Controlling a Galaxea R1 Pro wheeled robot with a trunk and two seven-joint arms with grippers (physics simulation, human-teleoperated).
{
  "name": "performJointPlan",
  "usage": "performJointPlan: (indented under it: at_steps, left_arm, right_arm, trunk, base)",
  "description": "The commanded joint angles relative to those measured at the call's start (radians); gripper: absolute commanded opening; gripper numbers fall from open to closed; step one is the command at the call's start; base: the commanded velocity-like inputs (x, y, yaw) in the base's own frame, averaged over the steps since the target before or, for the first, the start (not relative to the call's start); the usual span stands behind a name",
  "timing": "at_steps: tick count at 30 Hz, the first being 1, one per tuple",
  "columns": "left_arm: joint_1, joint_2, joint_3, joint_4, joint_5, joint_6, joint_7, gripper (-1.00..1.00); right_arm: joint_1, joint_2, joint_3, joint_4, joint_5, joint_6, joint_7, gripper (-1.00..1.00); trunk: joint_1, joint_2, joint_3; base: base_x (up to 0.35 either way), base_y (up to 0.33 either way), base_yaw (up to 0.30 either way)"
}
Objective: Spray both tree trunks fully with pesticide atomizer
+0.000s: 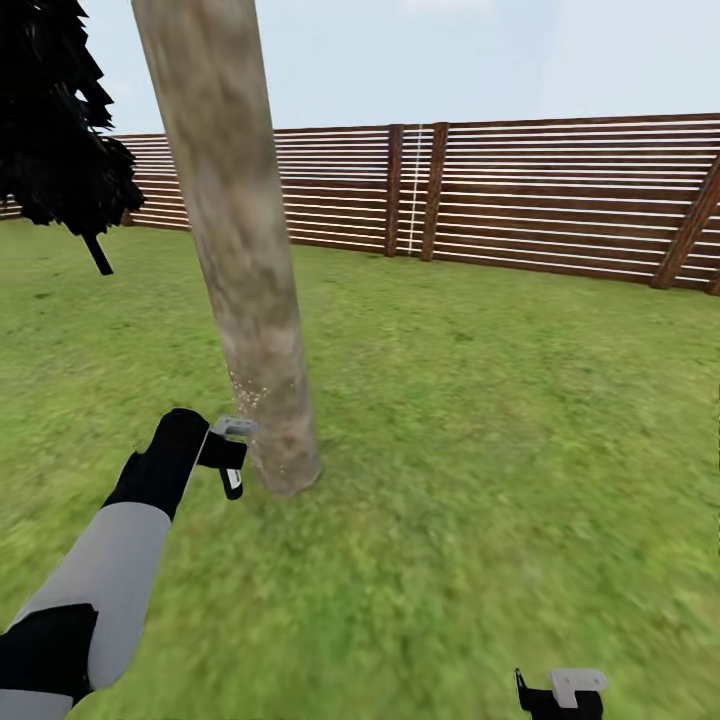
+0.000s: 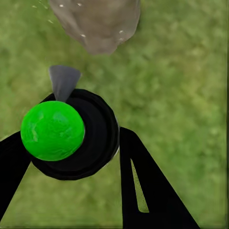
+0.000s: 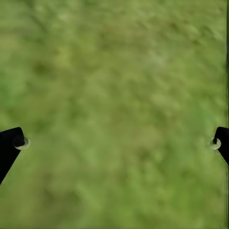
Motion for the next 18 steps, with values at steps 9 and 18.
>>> performJointPlan:
  at_steps: [9,18]
  left_arm:
    - [0.005,-0.001,0.002,0.001,-0.010,0.001,-0.010,-1.00]
    - [0.092,0.011,0.005,0.003,-0.008,-0.004,0.016,-1.00]
  right_arm:
    - [-0.001,0.000,-0.003,0.002,0.011,-0.002,-0.008,1.00]
    - [-0.001,0.000,-0.003,0.002,0.011,-0.002,-0.008,1.00]
  trunk:
    - [0.000,0.000,-0.001]
    - [0.000,0.000,-0.001]
  base:
    - [0.000,-0.275,0.025]
    - [0.077,-0.273,0.267]
